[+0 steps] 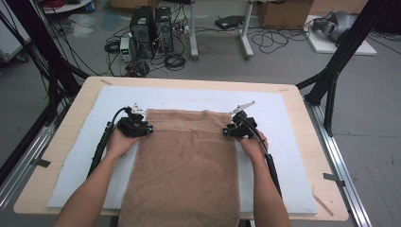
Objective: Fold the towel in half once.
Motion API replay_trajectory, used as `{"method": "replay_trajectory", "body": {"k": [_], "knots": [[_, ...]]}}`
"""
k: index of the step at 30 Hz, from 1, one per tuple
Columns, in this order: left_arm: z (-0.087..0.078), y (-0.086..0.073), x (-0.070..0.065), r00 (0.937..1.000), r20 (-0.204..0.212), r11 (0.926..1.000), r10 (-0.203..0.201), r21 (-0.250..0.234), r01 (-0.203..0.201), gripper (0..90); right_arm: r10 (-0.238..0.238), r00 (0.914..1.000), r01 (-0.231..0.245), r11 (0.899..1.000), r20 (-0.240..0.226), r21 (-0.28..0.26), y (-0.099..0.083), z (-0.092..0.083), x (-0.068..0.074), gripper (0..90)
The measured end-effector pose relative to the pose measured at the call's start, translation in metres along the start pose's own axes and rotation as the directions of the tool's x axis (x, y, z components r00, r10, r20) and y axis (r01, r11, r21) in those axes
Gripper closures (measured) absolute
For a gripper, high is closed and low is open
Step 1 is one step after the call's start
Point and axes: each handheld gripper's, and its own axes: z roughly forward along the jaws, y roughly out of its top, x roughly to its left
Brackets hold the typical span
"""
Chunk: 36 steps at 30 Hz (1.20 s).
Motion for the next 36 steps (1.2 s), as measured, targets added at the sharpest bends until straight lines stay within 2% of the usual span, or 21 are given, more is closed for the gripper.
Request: {"method": "replay_trajectory", "body": {"k": [4, 5, 6, 13, 14, 15, 17, 18, 20, 21, 22, 25, 28, 34, 36], "knots": [[0.000, 0.000, -0.001, 0.9998, -0.017, 1.0000, -0.006, 0.002, 0.006, 76.5, 0.014, 0.9997, -0.014, 1.000, -0.020, 0.000, 0.000, 0.000, 0.000, 80.6], [0.000, 0.000, 0.000, 0.9999, 0.001, 0.9998, -0.017, 0.001, 0.017, 78.7, 0.016, 0.9995, -0.016, 1.000, -0.026, 0.001, 0.000, 0.000, 0.000, 81.8], [0.000, 0.000, 0.001, 0.9994, 0.019, 0.9996, -0.028, 0.005, 0.028, 86.4, 0.018, 0.9993, -0.018, 1.000, -0.033, 0.002, 0.000, 0.000, -0.001, 83.3], [-0.001, -0.001, 0.004, 0.9982, 0.046, 0.9993, -0.038, -0.007, 0.038, 86.6, -0.017, 0.9991, 0.017, 1.000, -0.039, 0.008, 0.005, -0.005, 0.001, 85.0], [-0.001, -0.001, 0.004, 0.9987, 0.043, 0.9996, -0.025, -0.010, 0.025, 85.4, -0.018, 0.9990, 0.018, 1.000, -0.041, 0.004, 0.005, -0.006, 0.000, 85.0], [-0.002, -0.001, 0.004, 0.9995, 0.025, 0.9998, -0.017, -0.011, 0.018, 79.1, -0.018, 0.9989, 0.018, 1.000, -0.043, 0.001, 0.005, -0.008, 0.000, 85.0], [-0.003, -0.001, 0.005, 0.9998, 0.021, 1.0000, -0.007, -0.004, 0.007, 56.8, -0.018, 0.9988, 0.018, 1.000, -0.045, -0.008, 0.005, -0.011, -0.002, 85.1], [-0.003, -0.002, 0.006, 0.9995, 0.031, 1.0000, -0.009, 0.004, 0.009, 51.8, -0.016, 0.9989, 0.016, 1.000, -0.043, -0.008, 0.004, -0.012, -0.003, 85.1], [-0.002, -0.004, 0.009, 0.9981, 0.052, 0.9993, -0.034, 0.016, 0.033, 46.3, -0.009, 0.9989, 0.009, 1.000, -0.047, -0.007, 0.004, -0.013, -0.005, 85.0], [-0.002, -0.005, 0.010, 0.9968, 0.061, 0.9985, -0.052, 0.017, 0.051, 45.5, -0.006, 0.9988, 0.006, 1.000, -0.049, -0.008, 0.003, -0.013, -0.005, 85.0], [-0.001, -0.005, 0.011, 0.9963, 0.067, 0.9985, -0.053, 0.018, 0.052, 45.8, -0.005, 0.9988, 0.005, 1.000, -0.048, -0.007, 0.003, -0.012, -0.005, 85.0], [0.000, -0.003, 0.008, 0.9959, 0.079, 0.9990, -0.043, 0.011, 0.042, 57.5, -0.008, 0.9990, 0.008, 1.000, -0.044, 0.001, 0.004, -0.010, -0.004, 84.9], [0.001, -0.003, 0.009, 0.9940, 0.083, 0.9974, -0.071, 0.012, 0.070, 62.1, -0.001, 0.9989, 0.001, 1.000, -0.046, 0.001, 0.003, -0.010, -0.005, 84.8], [0.001, -0.002, 0.009, 0.9914, 0.100, 0.9964, -0.085, 0.007, 0.085, 81.0, -0.002, 0.9985, 0.002, 1.000, -0.054, -0.005, 0.004, -0.011, -0.004, 84.8], [0.001, -0.002, 0.010, 0.9885, 0.107, 0.9943, -0.106, 0.002, 0.107, 82.9, 0.001, 0.9982, -0.001, 1.000, -0.059, -0.008, 0.004, -0.011, -0.005, 84.8]]}}
